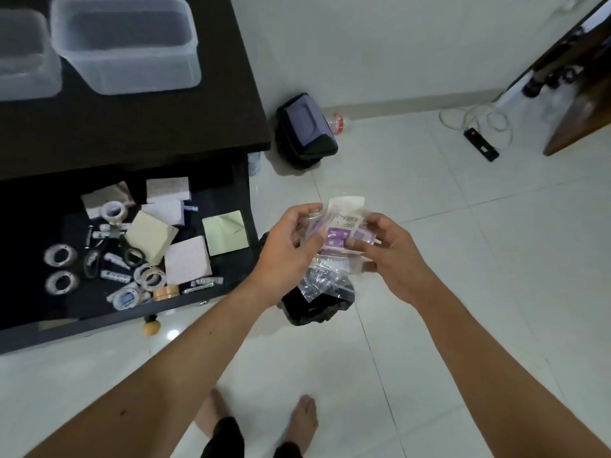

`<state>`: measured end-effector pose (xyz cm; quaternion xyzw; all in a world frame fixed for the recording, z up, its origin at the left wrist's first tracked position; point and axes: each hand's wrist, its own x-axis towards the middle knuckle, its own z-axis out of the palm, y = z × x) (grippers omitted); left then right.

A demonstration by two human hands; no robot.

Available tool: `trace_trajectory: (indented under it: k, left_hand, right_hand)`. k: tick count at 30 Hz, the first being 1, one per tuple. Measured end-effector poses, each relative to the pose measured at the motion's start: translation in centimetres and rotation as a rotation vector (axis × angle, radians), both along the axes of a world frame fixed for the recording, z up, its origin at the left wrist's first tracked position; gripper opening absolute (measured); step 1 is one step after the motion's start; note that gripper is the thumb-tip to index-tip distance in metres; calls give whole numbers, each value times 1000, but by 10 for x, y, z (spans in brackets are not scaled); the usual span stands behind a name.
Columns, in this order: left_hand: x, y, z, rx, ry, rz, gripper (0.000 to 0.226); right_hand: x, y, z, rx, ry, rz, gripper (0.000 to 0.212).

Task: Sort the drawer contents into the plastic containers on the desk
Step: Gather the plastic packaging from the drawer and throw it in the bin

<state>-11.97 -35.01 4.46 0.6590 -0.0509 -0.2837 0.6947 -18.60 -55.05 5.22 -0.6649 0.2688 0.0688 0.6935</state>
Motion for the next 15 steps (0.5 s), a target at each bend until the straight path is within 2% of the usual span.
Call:
trace_trajectory:
  k: [3,13,15]
  left_hand:
    - [-14,-24,-28,54,23,-4,36]
    - [-35,-40,-143,291,206,139,36]
    - [-33,-38,-156,350,203,126,44]
  right_hand:
    - [-13,-22,-23,5,57,-6,49]
    - [-14,-34,-142,-62,224,33,46]
    - [-7,-31,-159,-55,232,33,45]
